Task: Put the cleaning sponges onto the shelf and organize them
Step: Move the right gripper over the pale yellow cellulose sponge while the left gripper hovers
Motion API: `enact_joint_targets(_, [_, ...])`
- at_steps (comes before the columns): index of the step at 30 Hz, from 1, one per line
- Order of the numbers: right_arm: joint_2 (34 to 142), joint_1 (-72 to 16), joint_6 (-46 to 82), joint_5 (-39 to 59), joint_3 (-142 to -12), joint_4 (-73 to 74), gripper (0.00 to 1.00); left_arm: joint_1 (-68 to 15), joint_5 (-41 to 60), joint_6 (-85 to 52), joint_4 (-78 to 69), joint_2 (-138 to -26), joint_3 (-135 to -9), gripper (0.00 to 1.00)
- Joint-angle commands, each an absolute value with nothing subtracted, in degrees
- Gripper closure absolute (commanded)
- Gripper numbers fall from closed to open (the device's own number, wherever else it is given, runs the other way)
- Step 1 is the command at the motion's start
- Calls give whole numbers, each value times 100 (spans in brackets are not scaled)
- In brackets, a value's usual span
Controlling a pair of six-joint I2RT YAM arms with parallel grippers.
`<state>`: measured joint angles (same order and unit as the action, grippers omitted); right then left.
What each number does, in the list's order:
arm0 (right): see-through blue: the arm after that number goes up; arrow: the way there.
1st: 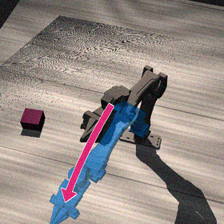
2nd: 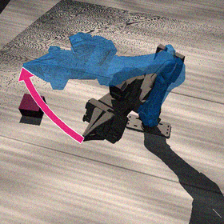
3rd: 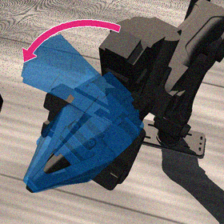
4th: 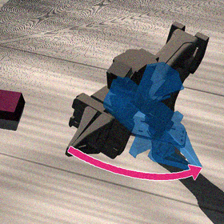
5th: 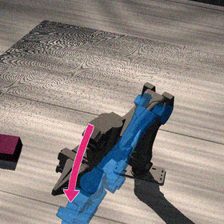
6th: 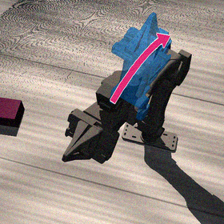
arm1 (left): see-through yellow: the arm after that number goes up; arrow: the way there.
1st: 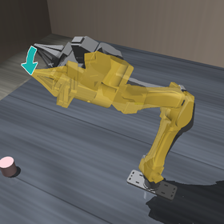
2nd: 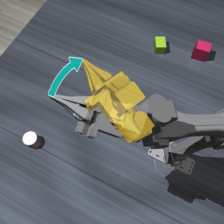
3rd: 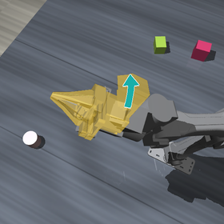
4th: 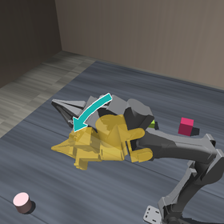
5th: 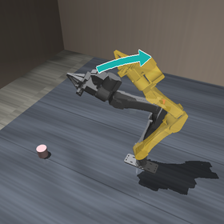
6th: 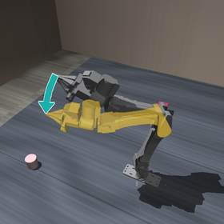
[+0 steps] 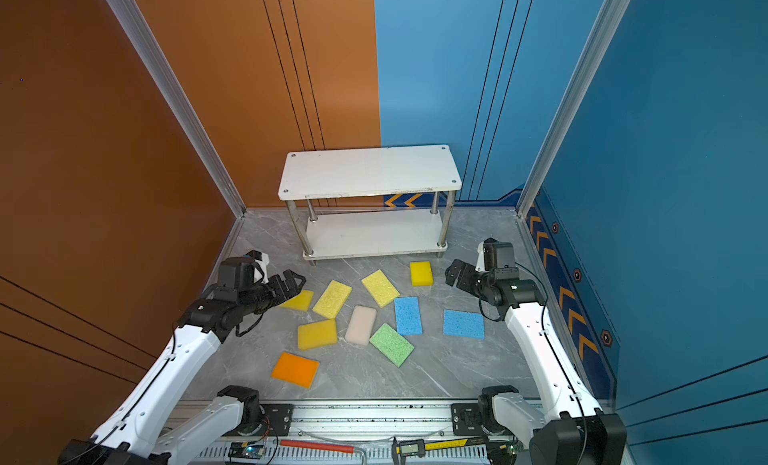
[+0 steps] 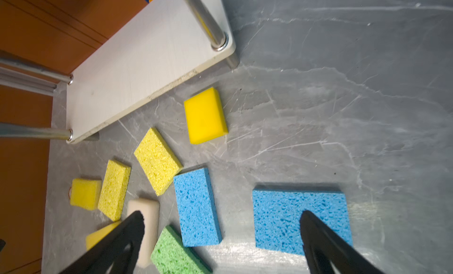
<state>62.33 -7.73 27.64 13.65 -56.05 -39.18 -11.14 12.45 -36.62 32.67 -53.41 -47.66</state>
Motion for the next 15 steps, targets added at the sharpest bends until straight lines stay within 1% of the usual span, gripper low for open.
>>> enact_joint_targets(1, [6109, -1423, 2947, 1333, -5826, -4702, 0, -1499, 1794, -3917, 3867, -5084, -4643, 2])
enact_joint_targets(3, [6116, -1874, 3067, 1038, -5854, -4862, 0, -1765, 1834, -4043, 3937, -4983, -4556, 2])
enact_joint_targets(7, [6252, -2565, 3313, 788, -5885, -5045, 0, -2353, 1748, -4267, 3971, -4798, -4371, 2])
enact_joint_targets(11, [6488, -3001, 3482, 602, -5958, -5173, 0, -2781, 1589, -4392, 3968, -4781, -4293, 2])
enact_joint_targets(15, [6753, -3282, 3508, 498, -6047, -5202, 0, -3037, 1454, -4497, 3965, -4868, -4261, 2])
